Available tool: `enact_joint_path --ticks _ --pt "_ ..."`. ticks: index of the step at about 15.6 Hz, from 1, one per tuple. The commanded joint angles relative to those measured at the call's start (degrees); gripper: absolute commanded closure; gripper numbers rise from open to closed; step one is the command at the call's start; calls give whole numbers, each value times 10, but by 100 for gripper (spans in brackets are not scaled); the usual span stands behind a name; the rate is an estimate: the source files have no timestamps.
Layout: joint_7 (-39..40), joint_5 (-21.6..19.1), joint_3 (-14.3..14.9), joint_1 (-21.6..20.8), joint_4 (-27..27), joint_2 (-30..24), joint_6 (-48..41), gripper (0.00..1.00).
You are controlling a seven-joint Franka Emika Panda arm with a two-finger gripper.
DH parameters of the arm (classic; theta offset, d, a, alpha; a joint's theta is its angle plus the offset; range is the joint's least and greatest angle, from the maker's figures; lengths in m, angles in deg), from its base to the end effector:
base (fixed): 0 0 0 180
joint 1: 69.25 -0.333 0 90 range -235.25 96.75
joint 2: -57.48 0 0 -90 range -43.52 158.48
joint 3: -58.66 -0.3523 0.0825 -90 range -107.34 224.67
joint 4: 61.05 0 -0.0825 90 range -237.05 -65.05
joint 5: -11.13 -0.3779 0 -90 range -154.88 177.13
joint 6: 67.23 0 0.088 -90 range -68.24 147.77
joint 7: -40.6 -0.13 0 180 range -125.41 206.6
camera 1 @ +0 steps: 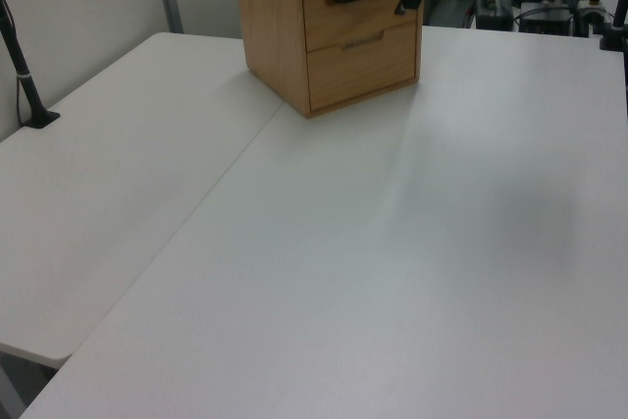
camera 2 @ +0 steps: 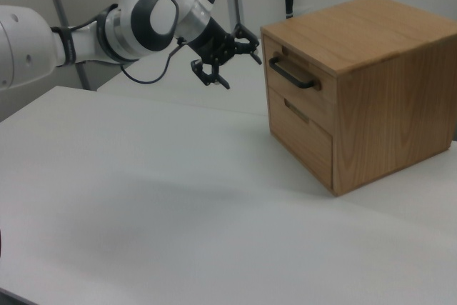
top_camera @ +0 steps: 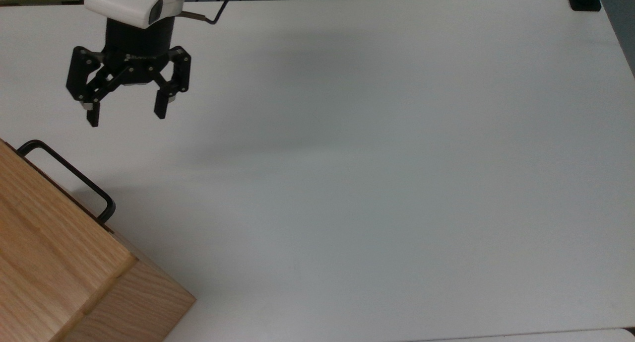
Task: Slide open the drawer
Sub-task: 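Lower the open gripper around the black handle of the upper drawer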
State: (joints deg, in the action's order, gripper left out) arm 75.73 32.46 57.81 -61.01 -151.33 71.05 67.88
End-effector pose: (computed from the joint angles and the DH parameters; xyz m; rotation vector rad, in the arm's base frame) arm 0.6854 -0.1008 0.5822 2.4500 0.8592 0.5161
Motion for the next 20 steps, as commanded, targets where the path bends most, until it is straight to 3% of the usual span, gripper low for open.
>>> enact_joint_path --ticks 1,5,7,11,13,20 --pt "65 19 0 22 10 26 74 0" --pt "74 78 0 49 9 58 175 0" --pt "86 101 0 53 8 67 197 5" --pt "101 126 0 55 7 71 199 27" --pt "112 137 0 55 8 73 199 49" --pt "122 156 0 62 10 87 204 52"
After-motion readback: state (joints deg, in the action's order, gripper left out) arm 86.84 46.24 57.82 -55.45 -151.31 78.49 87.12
